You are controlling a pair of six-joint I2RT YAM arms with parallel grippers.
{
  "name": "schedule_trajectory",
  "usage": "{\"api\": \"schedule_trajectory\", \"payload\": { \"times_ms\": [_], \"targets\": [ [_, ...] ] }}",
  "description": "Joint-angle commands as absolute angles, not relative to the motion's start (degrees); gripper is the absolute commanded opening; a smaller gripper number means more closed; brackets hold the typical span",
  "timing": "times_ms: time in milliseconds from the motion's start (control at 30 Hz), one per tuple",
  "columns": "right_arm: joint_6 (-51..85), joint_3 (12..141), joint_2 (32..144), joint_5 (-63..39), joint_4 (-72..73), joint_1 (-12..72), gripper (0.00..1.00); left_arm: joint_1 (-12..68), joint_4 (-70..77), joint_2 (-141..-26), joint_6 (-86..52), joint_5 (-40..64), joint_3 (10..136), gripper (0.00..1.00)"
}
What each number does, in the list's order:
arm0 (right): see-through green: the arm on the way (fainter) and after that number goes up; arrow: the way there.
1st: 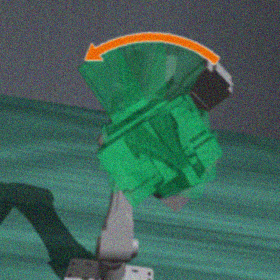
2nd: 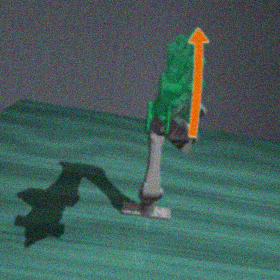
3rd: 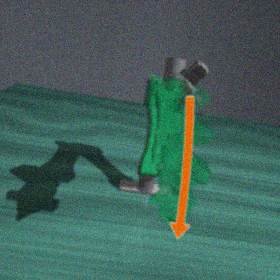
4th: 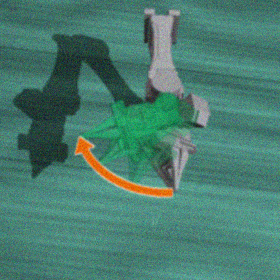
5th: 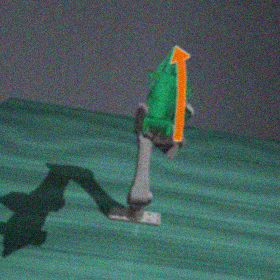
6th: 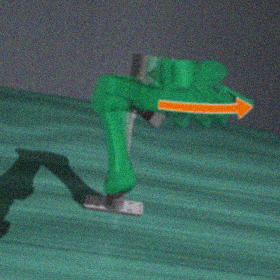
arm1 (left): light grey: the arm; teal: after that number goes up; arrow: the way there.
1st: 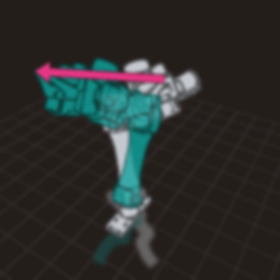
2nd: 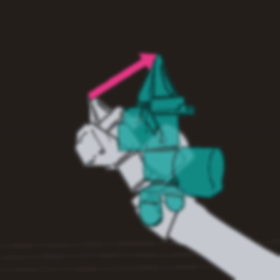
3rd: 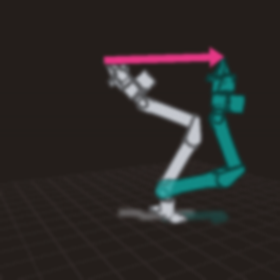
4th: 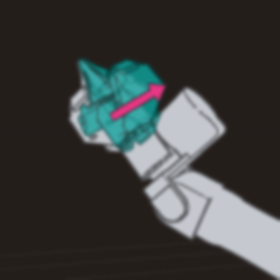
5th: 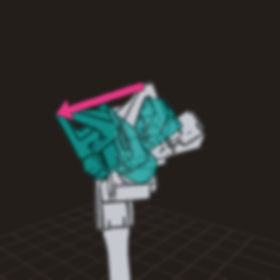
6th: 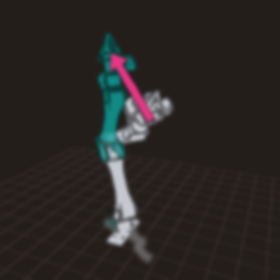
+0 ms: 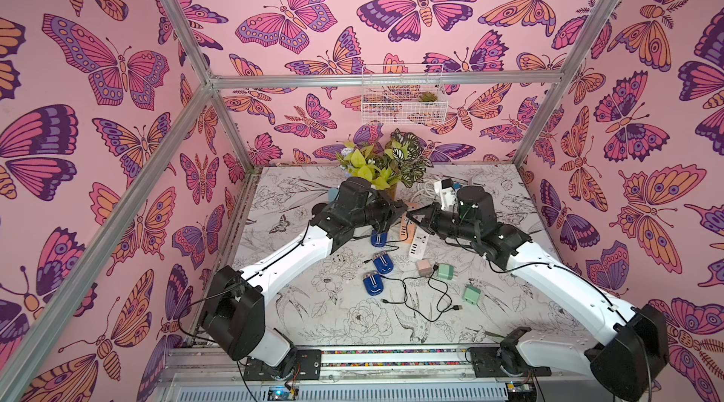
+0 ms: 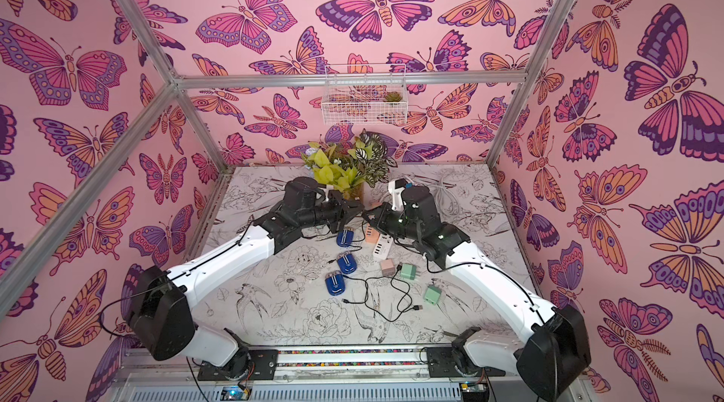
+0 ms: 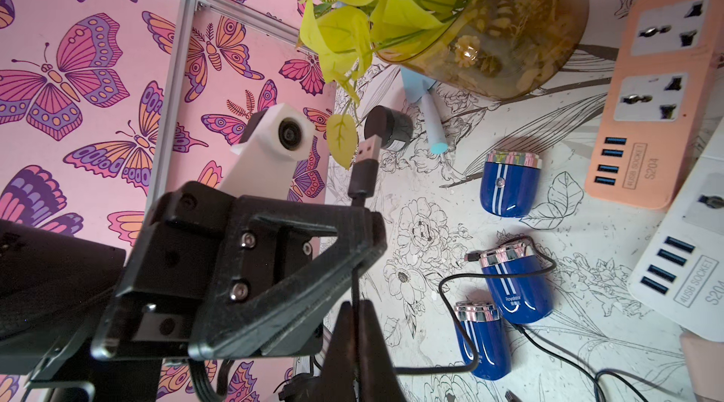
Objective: Charge the electric shaver
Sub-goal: Pick up the charging cable from the center of the board.
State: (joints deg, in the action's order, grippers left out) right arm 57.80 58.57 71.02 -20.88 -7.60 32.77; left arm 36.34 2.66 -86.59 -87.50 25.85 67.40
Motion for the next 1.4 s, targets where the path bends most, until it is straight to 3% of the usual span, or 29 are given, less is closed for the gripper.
{"api": "schedule_trajectory", "payload": {
  "times_ms": [0, 100, 233, 367, 533, 967, 1367],
  "targets": [
    [56.6, 63.08, 71.72, -21.29, -12.37, 31.59, 0.17, 35.27, 6.69, -86.44, -82.33, 31.05, 68.28, 0.0],
    [58.35, 65.49, 69.6, -22.52, -15.08, 26.7, 0.38, 33.49, 8.89, -86.44, -74.4, 39.62, 68.37, 0.0],
    [62.0, 66.49, 67.42, -28.5, -14.73, 19.09, 0.49, 32.52, 11.68, -87.5, -67.76, 53.0, 68.2, 0.0],
    [65.84, 65.6, 68.26, -39.72, -9.95, 15.01, 0.5, 32.57, 11.95, -88.58, -62.26, 63.25, 68.28, 0.0],
    [68.02, 60.49, 66.44, -46.67, -4.01, 14.46, 0.5, 32.28, 11.95, -89.14, -57.49, 70.04, 68.6, 0.0],
    [67.75, 55.63, 66.54, -55.43, 0.88, 14.74, 0.46, 32.07, 11.95, -93.3, -57.77, 75.24, 71.13, 0.0],
    [65.96, 55.35, 68.86, -55.03, -0.44, 17.93, 0.32, 32.08, 11.6, -94.82, -58.35, 74.94, 71.9, 0.0]
  ]
}}
